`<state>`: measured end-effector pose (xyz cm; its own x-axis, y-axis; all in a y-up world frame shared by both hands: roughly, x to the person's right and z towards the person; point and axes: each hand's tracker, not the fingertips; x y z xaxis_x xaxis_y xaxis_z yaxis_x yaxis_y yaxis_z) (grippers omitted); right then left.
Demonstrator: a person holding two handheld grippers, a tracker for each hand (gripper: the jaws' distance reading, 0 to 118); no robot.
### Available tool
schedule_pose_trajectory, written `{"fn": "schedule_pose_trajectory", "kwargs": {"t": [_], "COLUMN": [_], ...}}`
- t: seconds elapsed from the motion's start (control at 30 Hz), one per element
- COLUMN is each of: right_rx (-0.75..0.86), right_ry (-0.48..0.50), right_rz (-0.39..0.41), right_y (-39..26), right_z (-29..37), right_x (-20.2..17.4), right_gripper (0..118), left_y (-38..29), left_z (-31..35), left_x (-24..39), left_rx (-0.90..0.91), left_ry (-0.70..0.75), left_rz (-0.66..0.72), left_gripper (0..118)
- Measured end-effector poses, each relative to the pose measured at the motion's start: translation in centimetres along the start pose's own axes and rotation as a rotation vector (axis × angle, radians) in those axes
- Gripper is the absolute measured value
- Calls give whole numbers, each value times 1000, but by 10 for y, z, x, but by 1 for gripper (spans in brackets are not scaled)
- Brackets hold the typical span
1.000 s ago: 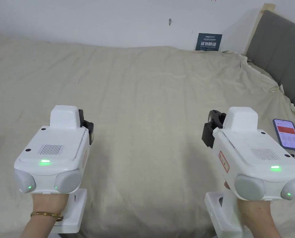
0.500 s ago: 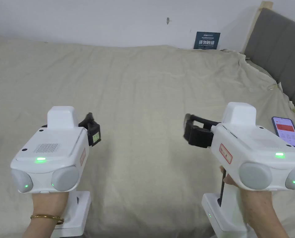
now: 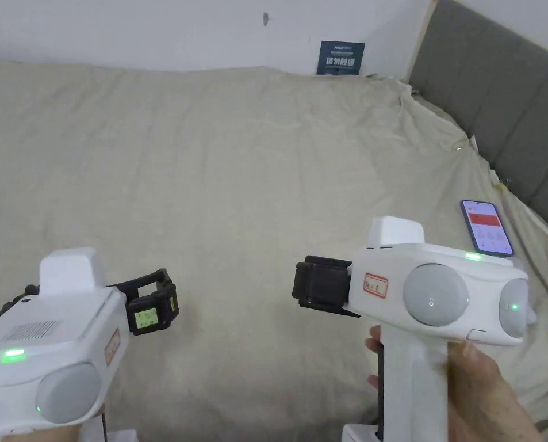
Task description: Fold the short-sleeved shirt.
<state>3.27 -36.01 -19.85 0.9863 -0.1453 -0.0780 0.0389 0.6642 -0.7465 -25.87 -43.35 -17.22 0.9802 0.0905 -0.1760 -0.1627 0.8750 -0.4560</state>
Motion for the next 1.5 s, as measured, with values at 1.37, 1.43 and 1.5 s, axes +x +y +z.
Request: {"fn": "schedule_pose_trajectory", "kwargs": {"t": [1.37,1.43,1.5], "right_rx": [-17,12,-9], "right_ry": [-277,-288,-267], "right_rz": [60,6,-18], "right_y": [54,56,56], "right_z": [-333,-326,-329], "right_x": [44,48,53], "right_gripper": [117,117,118], "left_y": [13,12,11], "left_z": [-283,-284,-288], "left_x": [-83,-83,-80], "left_rx": [-317,-324,-326], "left_ry": [249,252,266], "left_rz": [96,94,83], "left_gripper": [118,118,118]}}
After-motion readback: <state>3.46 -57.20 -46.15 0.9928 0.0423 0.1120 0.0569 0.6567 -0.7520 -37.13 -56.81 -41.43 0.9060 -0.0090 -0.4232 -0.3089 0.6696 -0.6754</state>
